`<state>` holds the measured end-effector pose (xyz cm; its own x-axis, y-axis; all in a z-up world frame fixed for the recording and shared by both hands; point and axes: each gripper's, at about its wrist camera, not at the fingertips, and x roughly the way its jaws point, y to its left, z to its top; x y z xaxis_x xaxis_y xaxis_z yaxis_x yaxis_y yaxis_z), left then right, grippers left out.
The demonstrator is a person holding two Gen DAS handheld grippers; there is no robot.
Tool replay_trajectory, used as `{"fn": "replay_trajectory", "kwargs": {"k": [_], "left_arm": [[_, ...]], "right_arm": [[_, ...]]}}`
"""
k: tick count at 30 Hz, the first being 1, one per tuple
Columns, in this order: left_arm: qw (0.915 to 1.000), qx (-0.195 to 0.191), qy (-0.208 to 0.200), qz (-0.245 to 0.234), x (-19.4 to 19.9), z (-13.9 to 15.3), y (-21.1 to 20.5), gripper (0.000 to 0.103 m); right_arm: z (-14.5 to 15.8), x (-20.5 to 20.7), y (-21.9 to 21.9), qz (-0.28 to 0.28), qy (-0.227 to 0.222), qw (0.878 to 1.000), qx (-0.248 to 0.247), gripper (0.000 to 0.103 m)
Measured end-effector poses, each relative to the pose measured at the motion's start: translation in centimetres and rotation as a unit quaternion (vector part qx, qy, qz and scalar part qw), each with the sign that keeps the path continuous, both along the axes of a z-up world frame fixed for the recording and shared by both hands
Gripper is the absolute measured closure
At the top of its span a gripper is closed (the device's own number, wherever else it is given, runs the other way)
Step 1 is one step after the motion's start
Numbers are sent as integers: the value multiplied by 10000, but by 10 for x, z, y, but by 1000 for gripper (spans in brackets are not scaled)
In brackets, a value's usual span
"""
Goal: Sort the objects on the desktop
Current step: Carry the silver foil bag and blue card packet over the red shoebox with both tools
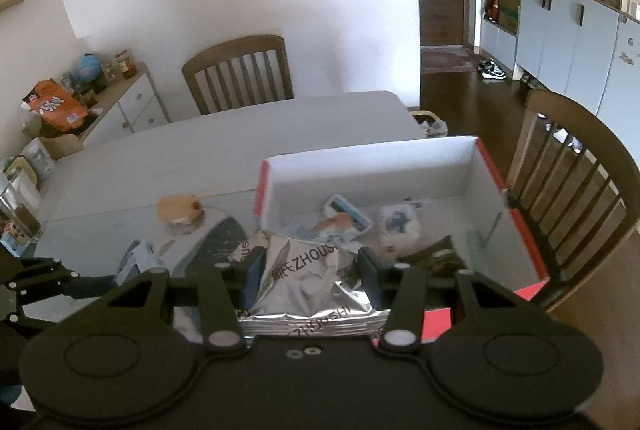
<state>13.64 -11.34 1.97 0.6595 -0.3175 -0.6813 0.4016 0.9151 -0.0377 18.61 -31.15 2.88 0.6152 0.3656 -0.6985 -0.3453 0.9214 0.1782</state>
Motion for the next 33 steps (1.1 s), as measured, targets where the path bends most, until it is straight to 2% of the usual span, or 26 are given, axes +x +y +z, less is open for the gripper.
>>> {"fn": "replay_trajectory", "kwargs": {"k": [14,22,28,33], "left_arm": [[9996,218,84,-166,43,-4,-66,67],[9988,440,131,-141,75,-2,-83,67],[9973,536,495,-115,112,-12,-91,67],[9943,853,627,-153,141,-22,-105,67]], "right_arm": [[-11,28,-48,144,101,9998,-78,54],[-16,44,-59,286,106,9995,-58,54],[-25,52,-57,415,161,9990,-46,54],[-36,60,-52,506,242,9982,-216,54]]}}
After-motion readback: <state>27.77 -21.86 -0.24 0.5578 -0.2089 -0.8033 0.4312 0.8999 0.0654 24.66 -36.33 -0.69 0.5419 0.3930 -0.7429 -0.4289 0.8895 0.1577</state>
